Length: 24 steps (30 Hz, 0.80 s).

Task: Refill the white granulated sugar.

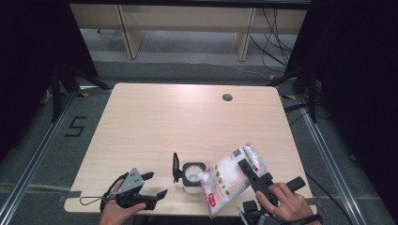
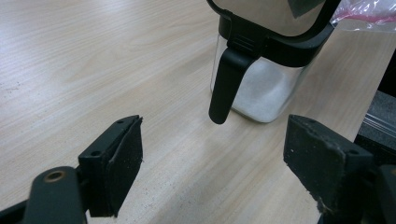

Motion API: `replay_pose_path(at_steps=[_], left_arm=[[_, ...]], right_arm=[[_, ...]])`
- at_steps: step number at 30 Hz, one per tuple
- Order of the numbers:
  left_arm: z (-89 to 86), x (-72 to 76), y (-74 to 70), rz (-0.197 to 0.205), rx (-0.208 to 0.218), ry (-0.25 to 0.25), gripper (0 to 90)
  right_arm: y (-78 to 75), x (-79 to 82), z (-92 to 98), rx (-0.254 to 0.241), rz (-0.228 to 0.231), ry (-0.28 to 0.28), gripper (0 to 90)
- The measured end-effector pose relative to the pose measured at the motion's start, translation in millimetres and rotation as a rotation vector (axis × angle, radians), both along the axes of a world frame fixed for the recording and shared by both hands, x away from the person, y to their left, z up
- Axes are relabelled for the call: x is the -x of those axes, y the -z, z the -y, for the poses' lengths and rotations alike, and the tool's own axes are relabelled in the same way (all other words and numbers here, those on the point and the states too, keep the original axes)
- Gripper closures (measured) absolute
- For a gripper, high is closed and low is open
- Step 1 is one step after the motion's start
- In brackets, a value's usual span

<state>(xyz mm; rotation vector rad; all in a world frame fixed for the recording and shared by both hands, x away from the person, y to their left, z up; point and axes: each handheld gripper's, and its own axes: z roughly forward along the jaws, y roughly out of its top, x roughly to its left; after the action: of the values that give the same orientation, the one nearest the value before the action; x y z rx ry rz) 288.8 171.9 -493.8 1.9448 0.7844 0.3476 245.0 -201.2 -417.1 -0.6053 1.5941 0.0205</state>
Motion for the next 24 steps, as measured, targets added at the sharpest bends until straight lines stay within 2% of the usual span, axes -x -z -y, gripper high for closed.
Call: replay_pose_path(at_steps=[7,8,10,11,24], left_arm=[[-0.2,0.3,-0.2,0.002,-0.004,0.004,19.1],[-0.3,0.2,-0.2,0.002,-0.005,0.004,19.1],[-0.1,0.1,0.0,0.001,0.000,0.001,19.2],[-0.1,0.2,-0.1,0.001,0.000,0.001,19.2],[-0.1,0.0,-0.1,0.002,0.000,0.001,19.2]], right_arm=[[2.4,0.3,1.7,-0.023,-0.014,0.018,55.4],[0.3,-0.7,0.5,0.006,-0.007,0.000,55.4],[0.2,-1.1,0.5,0.007,-0.009,-0.001,55.4],[1.9,-0.3,2.1,-0.014,-0.018,0.018,55.5],[1.7,-1.2,2.0,-0.005,-0.015,0.010,55.8]])
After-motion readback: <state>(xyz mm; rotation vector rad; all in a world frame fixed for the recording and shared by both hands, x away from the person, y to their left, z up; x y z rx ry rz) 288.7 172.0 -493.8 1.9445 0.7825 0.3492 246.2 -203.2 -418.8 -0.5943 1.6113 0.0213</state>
